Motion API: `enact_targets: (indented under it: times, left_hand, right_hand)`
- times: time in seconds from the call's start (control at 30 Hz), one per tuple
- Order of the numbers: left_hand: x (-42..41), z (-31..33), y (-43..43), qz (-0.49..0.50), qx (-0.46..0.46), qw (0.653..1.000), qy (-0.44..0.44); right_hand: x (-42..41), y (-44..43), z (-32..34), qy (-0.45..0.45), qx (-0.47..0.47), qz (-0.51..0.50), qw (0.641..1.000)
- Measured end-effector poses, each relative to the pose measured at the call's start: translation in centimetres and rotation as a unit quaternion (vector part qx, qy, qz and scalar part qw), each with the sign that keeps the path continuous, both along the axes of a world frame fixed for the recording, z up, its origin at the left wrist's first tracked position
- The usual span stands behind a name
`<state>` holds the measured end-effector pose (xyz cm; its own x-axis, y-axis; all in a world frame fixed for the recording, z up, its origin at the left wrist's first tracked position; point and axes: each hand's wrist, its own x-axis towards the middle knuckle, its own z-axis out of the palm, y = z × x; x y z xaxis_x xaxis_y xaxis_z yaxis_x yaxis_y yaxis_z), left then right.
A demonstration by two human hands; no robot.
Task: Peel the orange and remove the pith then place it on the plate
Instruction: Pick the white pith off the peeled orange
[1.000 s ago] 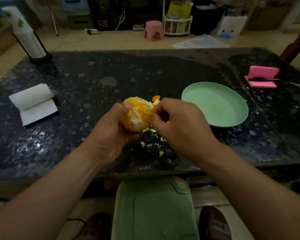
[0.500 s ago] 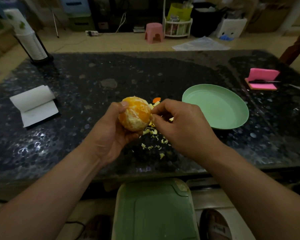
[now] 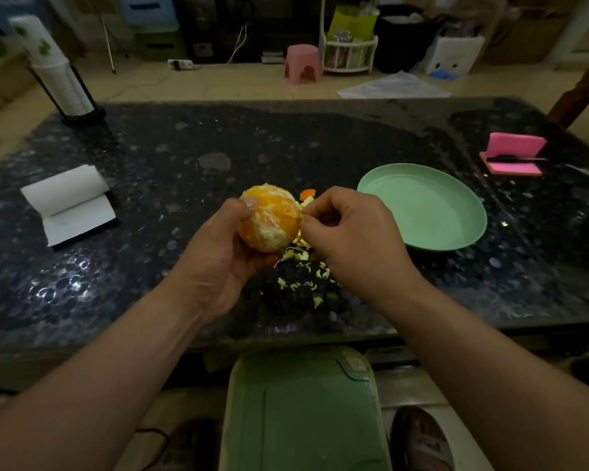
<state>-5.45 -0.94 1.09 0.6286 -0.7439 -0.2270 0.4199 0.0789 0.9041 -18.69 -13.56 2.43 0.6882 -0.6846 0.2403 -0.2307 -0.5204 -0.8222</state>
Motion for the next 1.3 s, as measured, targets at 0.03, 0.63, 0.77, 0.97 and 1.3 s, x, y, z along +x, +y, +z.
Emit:
enact_targets:
  times: [0.03,0.63,0.77,0.97,1.3]
  left_hand:
    - [-0.1,0.0,0.0,-0.001,-0.001,1.000,0.004]
    - [0.7,-0.1,0.5,0.013,-0.040,0.995,0.087]
    - [0.3,-0.2,0.4,0.033,-0.036,0.991,0.123]
    - [0.3,-0.1,-0.1,0.016,-0.044,0.992,0.113]
    - [0.4,-0.7,-0.4,-0.024,-0.041,0.997,0.055]
  right_hand:
    - [0.0,0.1,0.0,-0.007,0.023,-0.002,1.000]
    - [0.2,0.1,0.3,-0.023,0.219,-0.002,0.975]
    - [0.1,-0.2,0.0,0.052,0.112,0.003,0.992]
    - [-0.1,0.6,0.8,0.013,0.119,0.033,0.992]
    - [-0.1,0.6,0.3,-0.015,0.083,0.021,0.996]
